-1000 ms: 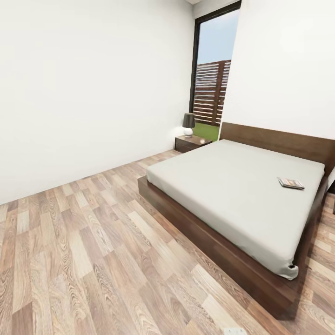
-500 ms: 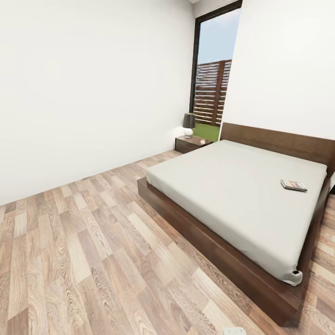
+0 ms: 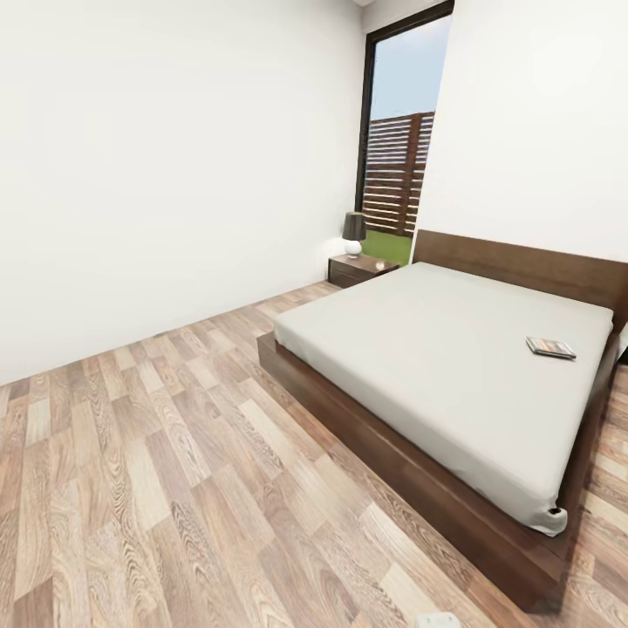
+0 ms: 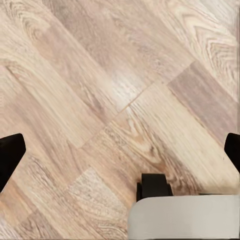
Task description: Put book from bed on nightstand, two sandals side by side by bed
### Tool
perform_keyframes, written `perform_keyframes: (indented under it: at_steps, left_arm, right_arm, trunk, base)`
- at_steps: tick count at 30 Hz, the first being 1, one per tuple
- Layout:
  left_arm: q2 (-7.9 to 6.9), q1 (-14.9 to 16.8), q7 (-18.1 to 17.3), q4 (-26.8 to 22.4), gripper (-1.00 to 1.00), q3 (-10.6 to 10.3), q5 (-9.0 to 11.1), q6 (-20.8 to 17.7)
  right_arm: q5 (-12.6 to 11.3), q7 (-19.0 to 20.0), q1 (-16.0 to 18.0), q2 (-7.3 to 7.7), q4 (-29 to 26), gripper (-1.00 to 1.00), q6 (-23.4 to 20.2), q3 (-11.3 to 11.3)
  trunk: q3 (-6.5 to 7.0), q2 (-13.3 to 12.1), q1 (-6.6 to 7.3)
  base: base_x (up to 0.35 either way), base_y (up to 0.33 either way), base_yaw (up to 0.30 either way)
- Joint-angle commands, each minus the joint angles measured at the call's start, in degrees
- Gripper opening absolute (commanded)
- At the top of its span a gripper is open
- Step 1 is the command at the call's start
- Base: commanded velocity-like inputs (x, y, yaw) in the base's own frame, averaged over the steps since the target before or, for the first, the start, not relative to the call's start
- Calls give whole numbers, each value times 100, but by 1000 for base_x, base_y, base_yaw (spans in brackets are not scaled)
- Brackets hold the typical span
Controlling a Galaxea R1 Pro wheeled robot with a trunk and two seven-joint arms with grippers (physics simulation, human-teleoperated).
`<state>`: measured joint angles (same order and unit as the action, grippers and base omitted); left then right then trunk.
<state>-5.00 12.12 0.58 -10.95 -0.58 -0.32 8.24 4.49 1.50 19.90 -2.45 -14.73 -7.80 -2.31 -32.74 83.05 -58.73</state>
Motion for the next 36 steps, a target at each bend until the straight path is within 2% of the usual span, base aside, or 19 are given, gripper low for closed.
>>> perform_keyframes:
  at_steps: [1, 6, 16, 36]
  left_arm:
    - [-1, 2, 4, -85, 100, -4, -3, 16]
    - [-14, 1, -2, -420, 100, 8, -2, -4]
    - [-46, 1, -12, -683, 100, 37, 7, -42]
    - [-61, -7, -14, -725, 100, 56, 13, -62]
  right_arm:
    - [51, 14, -1, -15, -16, 100, -38, -27]
    - [56, 11, 3, -43, -19, 100, -43, -30]
    - [60, 9, 5, -65, -21, 100, -46, -32]
    - [49, -202, 4, -89, -8, 100, -55, -32]
  trunk:
    - [-5, 3, 0]
    - [-5, 3, 0]
    - [-5, 3, 0]
    - [-364, 805, -439]
  base:
    - [0, 0, 0]
    - [0, 0, 0]
    - [0, 0, 0]
    - [0, 0, 0]
